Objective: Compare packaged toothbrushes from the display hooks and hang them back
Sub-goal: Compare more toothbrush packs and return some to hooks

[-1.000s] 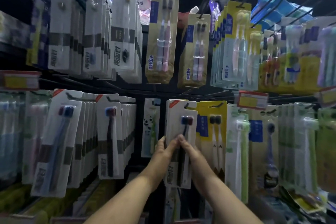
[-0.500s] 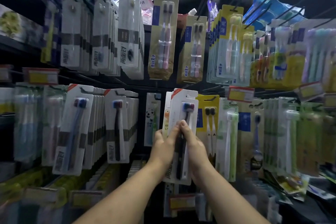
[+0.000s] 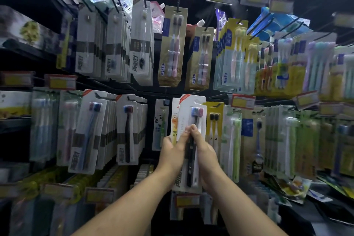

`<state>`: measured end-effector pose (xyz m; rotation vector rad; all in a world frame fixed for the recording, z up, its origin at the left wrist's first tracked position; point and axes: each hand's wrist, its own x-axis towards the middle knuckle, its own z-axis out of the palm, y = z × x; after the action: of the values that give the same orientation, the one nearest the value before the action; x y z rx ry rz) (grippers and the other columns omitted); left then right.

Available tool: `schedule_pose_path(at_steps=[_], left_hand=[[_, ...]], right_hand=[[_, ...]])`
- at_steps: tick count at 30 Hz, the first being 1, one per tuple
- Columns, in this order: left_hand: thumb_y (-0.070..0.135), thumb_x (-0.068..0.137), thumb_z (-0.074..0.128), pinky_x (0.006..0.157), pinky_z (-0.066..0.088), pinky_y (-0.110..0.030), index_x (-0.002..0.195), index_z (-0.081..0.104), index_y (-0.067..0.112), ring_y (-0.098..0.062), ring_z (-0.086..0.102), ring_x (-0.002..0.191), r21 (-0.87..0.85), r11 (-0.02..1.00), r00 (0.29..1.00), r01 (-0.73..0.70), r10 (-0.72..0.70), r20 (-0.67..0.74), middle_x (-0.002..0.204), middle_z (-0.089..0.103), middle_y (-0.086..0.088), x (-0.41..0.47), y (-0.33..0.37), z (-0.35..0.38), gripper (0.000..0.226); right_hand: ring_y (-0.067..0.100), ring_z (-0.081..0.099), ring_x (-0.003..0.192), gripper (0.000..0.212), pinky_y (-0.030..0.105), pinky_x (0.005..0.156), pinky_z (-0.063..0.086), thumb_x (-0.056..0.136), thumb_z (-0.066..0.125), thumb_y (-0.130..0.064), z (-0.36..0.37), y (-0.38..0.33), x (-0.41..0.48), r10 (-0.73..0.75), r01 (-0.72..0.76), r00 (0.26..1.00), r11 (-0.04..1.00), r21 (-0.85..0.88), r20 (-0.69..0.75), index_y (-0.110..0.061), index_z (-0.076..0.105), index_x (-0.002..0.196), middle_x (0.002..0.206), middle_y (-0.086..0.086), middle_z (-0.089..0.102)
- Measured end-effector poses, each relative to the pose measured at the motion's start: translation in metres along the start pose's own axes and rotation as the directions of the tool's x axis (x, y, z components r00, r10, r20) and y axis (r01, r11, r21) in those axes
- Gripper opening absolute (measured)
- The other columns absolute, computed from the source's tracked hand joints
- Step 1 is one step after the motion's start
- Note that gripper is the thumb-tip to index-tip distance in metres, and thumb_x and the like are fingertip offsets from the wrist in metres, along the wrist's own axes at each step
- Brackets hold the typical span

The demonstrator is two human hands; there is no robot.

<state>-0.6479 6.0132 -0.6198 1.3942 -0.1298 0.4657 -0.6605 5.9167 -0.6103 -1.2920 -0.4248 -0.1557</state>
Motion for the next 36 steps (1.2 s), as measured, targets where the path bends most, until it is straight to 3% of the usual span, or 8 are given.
schedule_pose_path(at_steps=[7, 12, 17, 19, 24, 28, 31, 36], left_hand=[[0.071, 0.072, 0.068, 0.095, 0.060, -0.042, 0.119, 0.050, 0.021, -0.017, 0.073, 0.105, 0.008, 0.996, 0.995, -0.084, 0.084, 0.051, 0.114, 0.073, -0.002, -0.023, 0.013, 0.000, 0.070], [0.063, 0.083, 0.069, 0.095, 0.060, -0.041, 0.122, 0.051, 0.017, -0.018, 0.072, 0.105, -0.019, 0.997, 0.997, -0.071, 0.072, 0.021, 0.115, 0.073, -0.003, -0.039, 0.015, 0.002, 0.062], [0.056, 0.089, 0.067, 0.072, 0.057, -0.019, 0.122, 0.049, 0.015, -0.009, 0.072, 0.098, 0.002, 0.993, 0.993, -0.120, 0.120, 0.023, 0.113, 0.071, -0.001, -0.051, 0.027, 0.001, 0.056], [0.057, 0.087, 0.069, 0.068, 0.056, -0.017, 0.123, 0.049, 0.014, -0.009, 0.072, 0.096, -0.014, 0.993, 0.993, -0.114, 0.114, 0.019, 0.113, 0.072, -0.002, -0.057, 0.031, 0.003, 0.060], [0.059, 0.087, 0.070, 0.076, 0.056, -0.024, 0.126, 0.052, 0.013, -0.014, 0.072, 0.101, -0.122, 0.991, 0.997, -0.062, 0.056, -0.050, 0.114, 0.072, -0.003, -0.073, 0.032, -0.003, 0.063], [0.088, 0.050, 0.076, 0.089, 0.061, -0.048, 0.127, 0.060, 0.016, -0.025, 0.076, 0.099, -0.279, 0.960, 0.988, 0.014, -0.057, -0.146, 0.111, 0.077, -0.008, -0.087, 0.024, -0.017, 0.106], [0.081, 0.046, 0.079, 0.088, 0.062, -0.054, 0.124, 0.063, 0.016, -0.031, 0.077, 0.094, -0.413, 0.908, 0.965, 0.065, -0.163, -0.207, 0.108, 0.078, -0.010, -0.099, 0.024, -0.029, 0.102], [0.067, 0.044, 0.085, 0.079, 0.063, -0.059, 0.118, 0.068, 0.011, -0.035, 0.079, 0.083, -0.559, 0.827, 0.938, 0.064, -0.240, -0.248, 0.098, 0.079, -0.018, -0.106, 0.035, -0.049, 0.094]], right_hand=[[0.011, 0.076, 0.097, 0.063, 0.029, 0.078, 0.059, 0.080, 0.064, -0.066, 0.001, -0.005, -0.017, -0.050, 0.050, 0.999, 0.998, 0.031, 0.001, -0.023, 0.067, 0.126, 0.108, -0.003, 0.080], [0.007, 0.077, 0.090, 0.045, 0.020, 0.067, 0.058, 0.091, 0.060, -0.058, -0.001, -0.012, -0.032, -0.042, 0.042, 0.999, 0.999, -0.014, 0.031, -0.023, 0.071, 0.118, 0.102, -0.004, 0.080], [-0.003, 0.074, 0.082, 0.033, 0.013, 0.063, 0.055, 0.094, 0.057, -0.055, -0.002, -0.024, -0.046, -0.079, 0.083, 0.994, 0.995, -0.061, 0.071, -0.028, 0.072, 0.106, 0.089, -0.016, 0.079], [-0.002, 0.074, 0.087, 0.042, 0.018, 0.070, 0.056, 0.087, 0.059, -0.062, 0.000, -0.029, -0.051, -0.078, 0.084, 0.995, 0.993, -0.089, 0.066, -0.028, 0.073, 0.107, 0.096, -0.013, 0.080], [0.005, 0.075, 0.098, 0.059, 0.029, 0.087, 0.056, 0.076, 0.063, -0.072, 0.007, -0.034, -0.063, -0.083, 0.094, 0.994, 0.977, -0.193, 0.067, -0.028, 0.073, 0.115, 0.106, -0.008, 0.079], [0.016, 0.072, 0.105, 0.090, 0.042, 0.093, 0.059, 0.061, 0.063, -0.095, 0.023, -0.031, -0.067, -0.068, 0.064, 0.998, 0.923, -0.379, 0.002, -0.029, 0.069, 0.121, 0.127, 0.002, 0.067], [0.015, 0.068, 0.105, 0.095, 0.041, 0.091, 0.060, 0.060, 0.060, -0.096, 0.039, -0.031, -0.072, -0.168, 0.132, 0.986, 0.852, -0.507, -0.024, -0.032, 0.058, 0.130, 0.127, -0.001, 0.052], [0.014, 0.075, 0.077, 0.047, 0.045, 0.074, 0.064, 0.078, 0.075, -0.067, 0.069, -0.039, -0.075, -0.286, 0.226, 0.958, 0.783, -0.579, -0.012, -0.027, 0.062, 0.098, 0.088, 0.001, 0.074]])
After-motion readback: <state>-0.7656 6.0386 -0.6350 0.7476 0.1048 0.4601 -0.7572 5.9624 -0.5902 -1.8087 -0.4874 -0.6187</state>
